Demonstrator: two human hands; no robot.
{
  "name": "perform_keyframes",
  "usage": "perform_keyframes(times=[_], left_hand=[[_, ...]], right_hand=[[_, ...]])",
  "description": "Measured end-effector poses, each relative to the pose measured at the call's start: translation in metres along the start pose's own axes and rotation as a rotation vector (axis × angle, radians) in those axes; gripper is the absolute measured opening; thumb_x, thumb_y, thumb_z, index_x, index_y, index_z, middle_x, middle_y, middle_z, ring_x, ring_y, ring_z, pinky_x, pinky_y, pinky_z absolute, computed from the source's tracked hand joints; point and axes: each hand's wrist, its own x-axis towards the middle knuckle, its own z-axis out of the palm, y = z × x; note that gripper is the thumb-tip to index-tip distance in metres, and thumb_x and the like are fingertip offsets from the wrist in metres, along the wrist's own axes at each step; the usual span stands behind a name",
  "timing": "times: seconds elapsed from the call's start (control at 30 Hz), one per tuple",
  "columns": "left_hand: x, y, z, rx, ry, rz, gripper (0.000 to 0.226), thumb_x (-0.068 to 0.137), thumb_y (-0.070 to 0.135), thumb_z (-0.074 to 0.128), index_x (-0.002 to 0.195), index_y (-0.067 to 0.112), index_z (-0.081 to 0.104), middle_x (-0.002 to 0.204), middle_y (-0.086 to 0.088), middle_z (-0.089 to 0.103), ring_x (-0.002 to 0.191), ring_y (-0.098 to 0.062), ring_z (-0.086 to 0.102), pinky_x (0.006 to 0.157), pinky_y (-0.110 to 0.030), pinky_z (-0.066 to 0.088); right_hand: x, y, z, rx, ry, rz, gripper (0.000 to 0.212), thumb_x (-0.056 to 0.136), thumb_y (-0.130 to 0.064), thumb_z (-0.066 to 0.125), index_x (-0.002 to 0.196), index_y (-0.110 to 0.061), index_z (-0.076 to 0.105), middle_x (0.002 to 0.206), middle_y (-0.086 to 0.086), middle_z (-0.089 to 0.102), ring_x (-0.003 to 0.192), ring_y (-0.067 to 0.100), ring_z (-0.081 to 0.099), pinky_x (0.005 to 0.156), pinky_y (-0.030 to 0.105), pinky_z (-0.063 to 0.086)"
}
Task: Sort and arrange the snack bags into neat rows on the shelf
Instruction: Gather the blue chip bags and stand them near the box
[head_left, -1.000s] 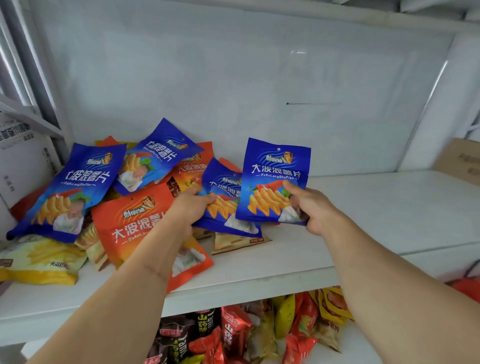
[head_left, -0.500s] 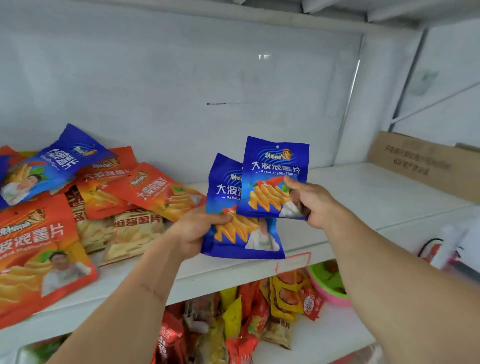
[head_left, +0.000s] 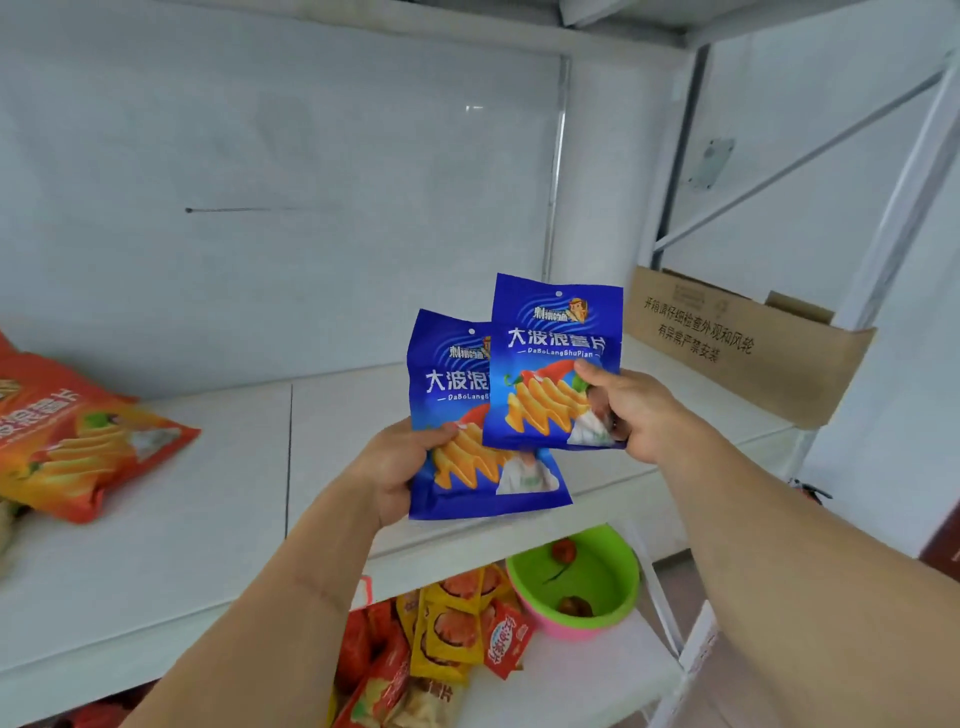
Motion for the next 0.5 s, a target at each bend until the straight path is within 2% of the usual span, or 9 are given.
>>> perform_keyframes(times=[0.07, 0.1, 0.2, 0.27, 0.4, 0.5], left_hand=[[0.026, 0.005, 0.024, 0.014, -0.004, 0.009, 0.018, 0.099, 0.012, 0.059, 0.114, 0.007, 0.067, 0.105, -0.014, 0.076, 0.092, -0.028, 0.072, 0.088, -0.042, 0.057], [0.039, 0.007, 0.035, 0.019, -0.005, 0.013, 0.016, 0.100, 0.014, 0.059, 0.112, 0.009, 0.068, 0.105, -0.013, 0.076, 0.093, -0.028, 0.071, 0.090, -0.043, 0.056], [0.082, 0.008, 0.066, 0.014, 0.003, -0.001, 0.015, 0.100, 0.021, 0.060, 0.109, 0.012, 0.069, 0.106, -0.011, 0.076, 0.097, -0.028, 0.072, 0.093, -0.045, 0.056], [0.112, 0.009, 0.086, 0.009, 0.011, -0.008, 0.021, 0.100, 0.024, 0.060, 0.114, 0.012, 0.069, 0.108, -0.010, 0.076, 0.101, -0.027, 0.072, 0.097, -0.046, 0.055], [0.167, 0.012, 0.129, 0.024, 0.043, 0.027, 0.024, 0.101, 0.027, 0.057, 0.115, 0.009, 0.068, 0.098, -0.007, 0.074, 0.090, -0.021, 0.069, 0.091, -0.036, 0.054], [0.199, 0.013, 0.162, 0.042, 0.079, 0.009, 0.027, 0.101, 0.032, 0.058, 0.113, 0.010, 0.068, 0.103, -0.009, 0.075, 0.097, -0.026, 0.071, 0.097, -0.042, 0.055]], right_hand=[[0.017, -0.004, -0.023, 0.007, 0.010, 0.003, 0.040, 0.078, -0.045, 0.080, 0.067, -0.018, 0.053, 0.058, 0.001, 0.056, 0.070, 0.026, 0.054, 0.068, 0.034, 0.044], [0.025, -0.006, -0.033, 0.008, 0.009, 0.009, 0.041, 0.077, -0.046, 0.080, 0.067, -0.018, 0.053, 0.058, 0.000, 0.056, 0.071, 0.026, 0.053, 0.070, 0.035, 0.043], [0.049, -0.010, -0.062, 0.006, -0.013, 0.012, 0.047, 0.066, -0.052, 0.085, 0.086, -0.016, 0.063, 0.082, 0.012, 0.069, 0.082, 0.030, 0.061, 0.082, 0.041, 0.051], [0.063, -0.014, -0.080, 0.004, -0.011, 0.033, 0.049, 0.073, -0.048, 0.083, 0.102, -0.012, 0.065, 0.101, 0.011, 0.076, 0.093, 0.029, 0.073, 0.094, 0.049, 0.054], [0.091, -0.016, -0.114, 0.002, 0.021, 0.048, 0.041, 0.078, -0.044, 0.079, 0.102, -0.014, 0.066, 0.101, 0.008, 0.077, 0.096, 0.031, 0.074, 0.097, 0.054, 0.052], [0.113, -0.013, -0.140, 0.003, 0.033, 0.067, 0.044, 0.080, -0.043, 0.078, 0.109, -0.013, 0.066, 0.101, 0.009, 0.077, 0.095, 0.031, 0.074, 0.095, 0.052, 0.054]])
